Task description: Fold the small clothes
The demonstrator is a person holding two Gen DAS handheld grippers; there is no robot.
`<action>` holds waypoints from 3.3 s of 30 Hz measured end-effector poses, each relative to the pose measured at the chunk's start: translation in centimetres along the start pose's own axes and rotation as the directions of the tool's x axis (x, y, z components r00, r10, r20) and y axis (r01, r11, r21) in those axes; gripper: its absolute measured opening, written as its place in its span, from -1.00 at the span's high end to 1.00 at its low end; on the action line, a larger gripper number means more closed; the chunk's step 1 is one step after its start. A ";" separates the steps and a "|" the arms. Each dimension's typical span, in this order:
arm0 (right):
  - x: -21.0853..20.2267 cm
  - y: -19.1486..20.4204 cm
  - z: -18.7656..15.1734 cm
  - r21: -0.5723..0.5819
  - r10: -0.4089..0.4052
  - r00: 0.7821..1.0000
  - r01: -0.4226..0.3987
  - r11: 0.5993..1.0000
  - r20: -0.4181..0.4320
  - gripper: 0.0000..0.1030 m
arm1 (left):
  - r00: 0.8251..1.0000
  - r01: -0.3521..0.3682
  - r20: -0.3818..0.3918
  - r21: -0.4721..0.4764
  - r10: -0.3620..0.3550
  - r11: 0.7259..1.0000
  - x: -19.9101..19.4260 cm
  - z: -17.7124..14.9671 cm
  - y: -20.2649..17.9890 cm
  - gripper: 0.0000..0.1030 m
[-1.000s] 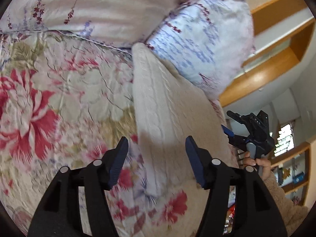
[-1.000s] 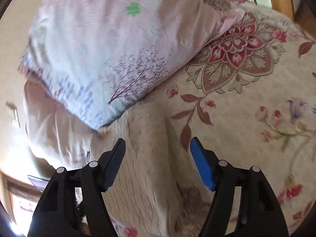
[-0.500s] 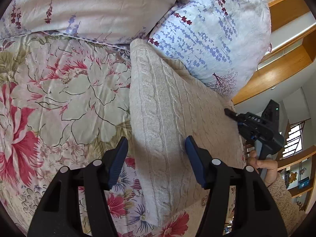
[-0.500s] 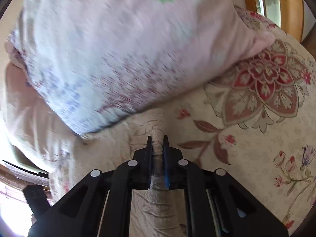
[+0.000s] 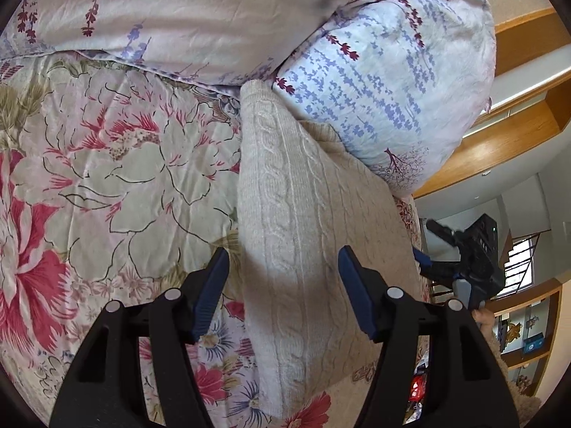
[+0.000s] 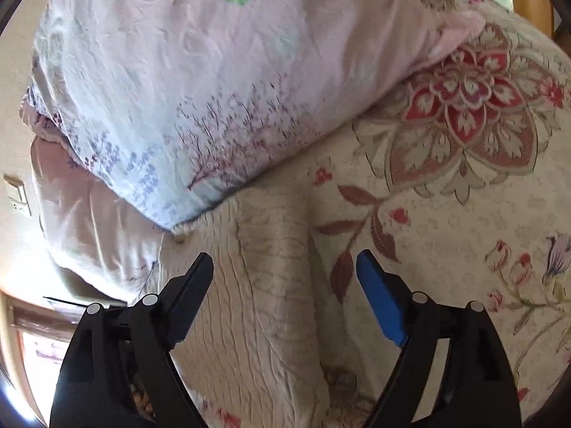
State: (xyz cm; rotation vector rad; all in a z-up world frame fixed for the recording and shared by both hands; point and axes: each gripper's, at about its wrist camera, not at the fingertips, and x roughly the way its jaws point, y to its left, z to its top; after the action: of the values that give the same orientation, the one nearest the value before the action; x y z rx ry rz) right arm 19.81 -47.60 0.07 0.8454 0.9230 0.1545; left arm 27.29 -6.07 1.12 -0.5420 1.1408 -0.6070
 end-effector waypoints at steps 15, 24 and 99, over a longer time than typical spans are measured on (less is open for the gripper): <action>3.7 0.2 -1.3 -0.050 0.111 0.973 -0.124 0.991 -0.203 -0.55 | 0.998 0.029 -0.058 -0.013 -0.030 1.000 3.1 0.9 -0.7 -0.26; 5.8 1.6 -2.1 -0.060 0.196 0.951 -0.216 0.975 -0.241 -0.39 | 0.998 0.028 -0.063 -0.005 -0.028 1.000 3.8 1.5 -1.6 -0.26; 10.3 18.6 -20.3 -0.720 -0.273 0.948 0.305 0.623 0.166 0.17 | 0.866 -0.499 0.225 0.312 0.447 0.809 -11.2 -8.8 3.0 -0.19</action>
State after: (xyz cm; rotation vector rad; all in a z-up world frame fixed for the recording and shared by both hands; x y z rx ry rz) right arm 15.04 -18.66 0.11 -0.0777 0.8392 0.2098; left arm 16.22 3.08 3.66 0.0304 0.9493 -0.3182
